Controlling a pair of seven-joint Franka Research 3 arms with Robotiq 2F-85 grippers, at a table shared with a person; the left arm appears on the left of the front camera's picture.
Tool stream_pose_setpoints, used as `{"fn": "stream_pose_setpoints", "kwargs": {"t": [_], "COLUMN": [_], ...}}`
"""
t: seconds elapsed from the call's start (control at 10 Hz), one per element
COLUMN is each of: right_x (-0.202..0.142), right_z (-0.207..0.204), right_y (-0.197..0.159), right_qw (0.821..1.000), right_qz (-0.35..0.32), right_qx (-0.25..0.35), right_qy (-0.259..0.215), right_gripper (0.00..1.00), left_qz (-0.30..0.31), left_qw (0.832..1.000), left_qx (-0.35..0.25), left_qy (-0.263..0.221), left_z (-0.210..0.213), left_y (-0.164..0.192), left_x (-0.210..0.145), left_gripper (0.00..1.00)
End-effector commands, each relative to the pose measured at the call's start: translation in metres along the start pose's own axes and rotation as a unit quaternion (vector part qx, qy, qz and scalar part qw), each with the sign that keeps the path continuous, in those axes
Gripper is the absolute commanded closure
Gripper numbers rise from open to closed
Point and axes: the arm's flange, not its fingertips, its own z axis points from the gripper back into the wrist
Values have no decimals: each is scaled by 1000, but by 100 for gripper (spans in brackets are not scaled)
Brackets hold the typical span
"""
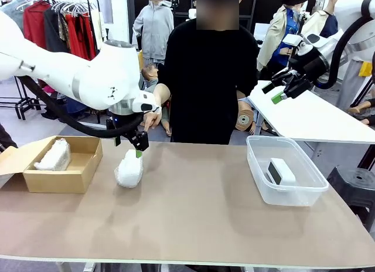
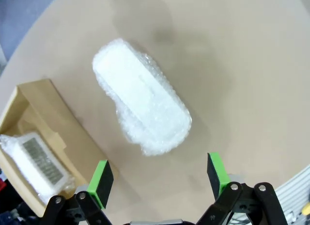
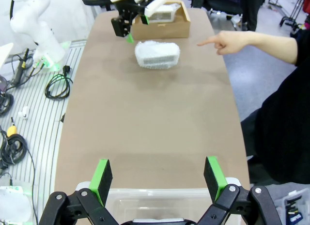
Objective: Separate and place wrapped and unwrapped clocks.
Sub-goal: Pick up the Digital clock indicated by the person.
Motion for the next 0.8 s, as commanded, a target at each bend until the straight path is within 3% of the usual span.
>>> {"fn": "stream_pose_setpoints", "kwargs": {"t": [0.0, 0.1, 0.2, 0.7], "right_x": [1, 1, 1, 1], "right_z": [1, 1, 1, 1], "right_y": [1, 1, 1, 1], "right_qw": [1000, 1000, 1000, 1000], "right_qz": [1, 1, 1, 1], "right_qx": [0, 0, 0, 0], "right_qy": [0, 0, 0, 0], "right_gripper": [0, 0, 0, 0], "left_qz": [53, 52, 24, 24], "left_qw": [998, 998, 1000, 1000], "left_qx": [7, -16, -3, -3], "left_qy": [-30, -24, -9, -9], "left_z": [-11, -14, -9, -9], "left_y": [2, 3, 1, 1], "left_x": [5, 5, 4, 4], "left_gripper": [0, 0, 0, 0]}}
